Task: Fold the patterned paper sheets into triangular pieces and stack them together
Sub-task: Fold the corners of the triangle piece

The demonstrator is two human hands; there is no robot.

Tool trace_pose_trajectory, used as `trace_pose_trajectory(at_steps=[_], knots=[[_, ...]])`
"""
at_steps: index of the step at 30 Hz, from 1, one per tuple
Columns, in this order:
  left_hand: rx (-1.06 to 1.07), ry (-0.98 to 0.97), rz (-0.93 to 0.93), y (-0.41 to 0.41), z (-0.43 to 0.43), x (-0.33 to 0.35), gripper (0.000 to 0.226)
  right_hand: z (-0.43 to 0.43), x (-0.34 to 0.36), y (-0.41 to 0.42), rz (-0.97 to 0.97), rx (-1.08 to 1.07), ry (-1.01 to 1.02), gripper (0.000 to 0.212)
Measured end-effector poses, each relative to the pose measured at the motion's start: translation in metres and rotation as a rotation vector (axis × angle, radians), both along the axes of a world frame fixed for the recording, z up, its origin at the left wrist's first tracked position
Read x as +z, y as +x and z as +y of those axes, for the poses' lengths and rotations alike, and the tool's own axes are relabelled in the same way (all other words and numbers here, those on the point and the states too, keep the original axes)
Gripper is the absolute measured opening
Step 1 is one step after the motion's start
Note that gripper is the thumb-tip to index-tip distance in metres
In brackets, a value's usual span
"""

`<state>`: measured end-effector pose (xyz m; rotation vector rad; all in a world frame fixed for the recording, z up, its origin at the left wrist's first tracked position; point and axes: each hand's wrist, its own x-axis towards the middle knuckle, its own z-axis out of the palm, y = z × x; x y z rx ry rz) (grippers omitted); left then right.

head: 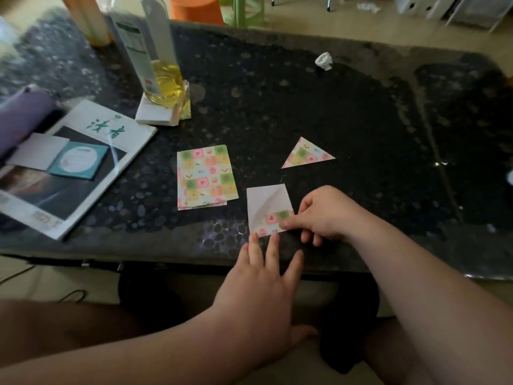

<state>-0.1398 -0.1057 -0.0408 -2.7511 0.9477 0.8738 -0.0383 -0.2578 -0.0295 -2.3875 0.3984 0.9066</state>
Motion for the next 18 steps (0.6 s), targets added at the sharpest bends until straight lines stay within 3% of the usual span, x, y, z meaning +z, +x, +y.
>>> trace_pose_trajectory(at_steps=[3,7,9,12,18], knots=[[0.052,-0.053,0.024,0.008,0.003,0.011,0.101,0.003,0.001,0.002,0.038,0.014,-0.058,0.039],[0.293,-0.261,-0.025,0.029,0.025,0.031,0.056,-0.012,0.006,0.007,0.116,-0.002,-0.077,0.042],[0.395,-0.312,-0.096,0.045,0.044,0.036,0.046,-0.02,0.008,0.009,0.151,-0.027,-0.091,0.041],[0.342,-0.314,-0.201,0.057,0.05,0.034,0.045,-0.023,0.007,0.01,0.158,-0.044,-0.085,0.039],[0.144,-0.081,-0.176,0.036,0.017,0.007,0.075,-0.024,0.001,0.009,0.137,-0.036,-0.057,0.035]])
